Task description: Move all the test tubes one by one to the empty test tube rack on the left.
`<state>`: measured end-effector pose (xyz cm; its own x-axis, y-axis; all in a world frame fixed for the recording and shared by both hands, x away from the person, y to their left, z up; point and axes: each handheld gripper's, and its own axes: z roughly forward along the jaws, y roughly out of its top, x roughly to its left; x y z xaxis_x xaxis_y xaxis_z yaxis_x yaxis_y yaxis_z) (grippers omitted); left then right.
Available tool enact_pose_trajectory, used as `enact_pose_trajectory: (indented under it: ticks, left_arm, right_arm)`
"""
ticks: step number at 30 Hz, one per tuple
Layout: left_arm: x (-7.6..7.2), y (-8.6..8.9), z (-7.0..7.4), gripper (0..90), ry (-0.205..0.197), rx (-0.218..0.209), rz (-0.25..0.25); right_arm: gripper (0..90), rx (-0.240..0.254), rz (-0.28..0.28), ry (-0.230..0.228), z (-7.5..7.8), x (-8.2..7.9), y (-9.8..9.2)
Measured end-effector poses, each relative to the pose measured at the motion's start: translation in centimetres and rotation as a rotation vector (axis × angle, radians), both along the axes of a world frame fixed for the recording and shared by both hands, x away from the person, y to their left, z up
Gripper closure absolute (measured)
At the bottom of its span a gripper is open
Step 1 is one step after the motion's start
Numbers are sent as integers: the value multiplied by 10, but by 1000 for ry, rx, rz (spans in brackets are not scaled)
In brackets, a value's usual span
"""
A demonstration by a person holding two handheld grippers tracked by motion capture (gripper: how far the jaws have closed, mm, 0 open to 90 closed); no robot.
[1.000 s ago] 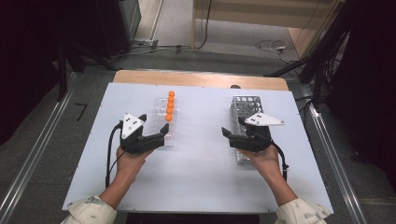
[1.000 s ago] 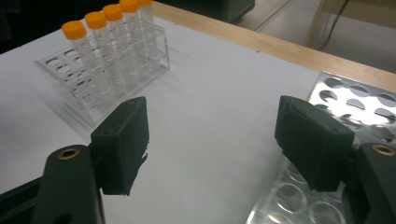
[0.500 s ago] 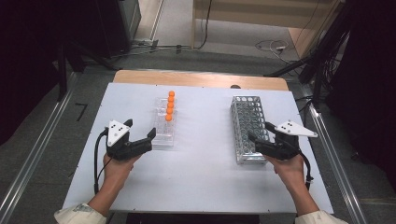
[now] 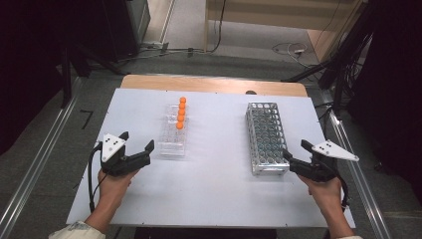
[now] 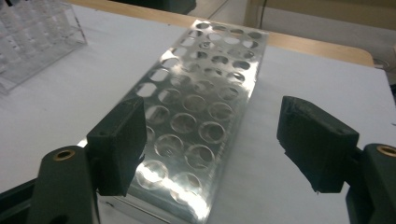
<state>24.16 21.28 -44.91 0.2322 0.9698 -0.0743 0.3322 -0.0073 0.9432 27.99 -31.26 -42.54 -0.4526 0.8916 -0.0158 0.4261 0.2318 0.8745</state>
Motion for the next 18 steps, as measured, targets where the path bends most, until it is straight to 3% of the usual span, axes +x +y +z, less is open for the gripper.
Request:
enact_pose_trajectory:
  ticks: [6,11,15,18]
  left_arm:
    - [-5,11,-5,123,10,19,25]
    - [-13,26,-15,123,48,62,51]
    - [-18,42,-22,123,77,41,80]
    - [-20,46,-27,123,91,59,84]
  right_arm:
    - [227,4,-61,8,-7,-10,-23]
    - [227,7,-125,22,-13,-16,-46]
    - [227,8,-180,34,-18,-21,-63]
    - [214,-3,-217,48,-22,-22,-70]
